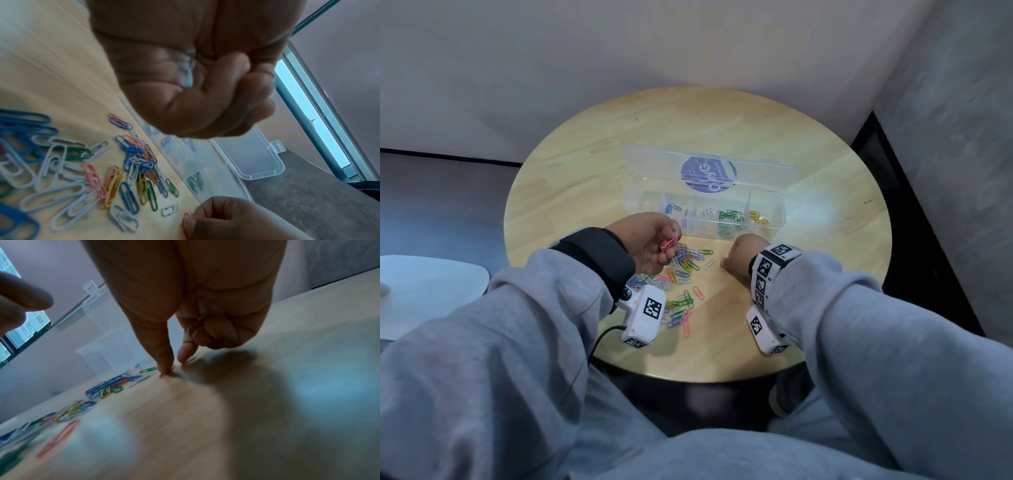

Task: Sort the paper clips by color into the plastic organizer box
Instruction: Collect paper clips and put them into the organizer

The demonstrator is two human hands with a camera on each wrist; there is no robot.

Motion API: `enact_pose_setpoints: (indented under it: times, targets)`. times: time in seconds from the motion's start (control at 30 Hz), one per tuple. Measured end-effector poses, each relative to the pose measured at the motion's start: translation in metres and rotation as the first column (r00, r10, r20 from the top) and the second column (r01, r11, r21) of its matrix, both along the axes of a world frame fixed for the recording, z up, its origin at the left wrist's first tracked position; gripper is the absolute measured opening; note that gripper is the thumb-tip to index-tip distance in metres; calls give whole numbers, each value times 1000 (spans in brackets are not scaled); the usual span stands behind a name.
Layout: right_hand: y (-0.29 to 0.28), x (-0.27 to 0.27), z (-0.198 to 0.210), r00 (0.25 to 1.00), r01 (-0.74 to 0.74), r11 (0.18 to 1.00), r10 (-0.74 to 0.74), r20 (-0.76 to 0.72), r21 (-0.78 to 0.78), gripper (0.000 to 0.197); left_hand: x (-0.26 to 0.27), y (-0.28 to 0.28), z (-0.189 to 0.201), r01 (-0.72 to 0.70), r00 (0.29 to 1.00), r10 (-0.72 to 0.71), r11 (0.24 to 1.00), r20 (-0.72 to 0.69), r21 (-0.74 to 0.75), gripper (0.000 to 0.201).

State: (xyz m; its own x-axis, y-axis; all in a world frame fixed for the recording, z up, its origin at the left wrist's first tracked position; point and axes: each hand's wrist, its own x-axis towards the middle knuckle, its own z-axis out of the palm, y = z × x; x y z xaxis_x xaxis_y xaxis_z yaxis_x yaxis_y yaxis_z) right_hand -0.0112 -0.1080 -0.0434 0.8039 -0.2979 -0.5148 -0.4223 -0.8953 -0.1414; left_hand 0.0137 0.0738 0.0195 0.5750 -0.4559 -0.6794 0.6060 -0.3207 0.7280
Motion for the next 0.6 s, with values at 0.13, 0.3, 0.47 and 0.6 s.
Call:
enact_pose_setpoints:
  times: [0.13,0.3,0.47,0.6]
  targets:
    - [4,3,-7,999,-25,999,24,-26,-26,21,1,-1,-2,-1,1000,1,1000,-13,-22,24]
    - [3,-8,-5,994,-97,995,96,-61,-13,7,2,-2,-2,14,1000,-14,1000,15,22,25]
    - [5,-35,12,988,-128,960,144,-48,251,10,2,-3,-9,60,989,-94,960,111,274,18]
    - [7,-44,13,989,66,740,40,-142,669,21,1,-4,-10,121,967,-215,858,136,500,4]
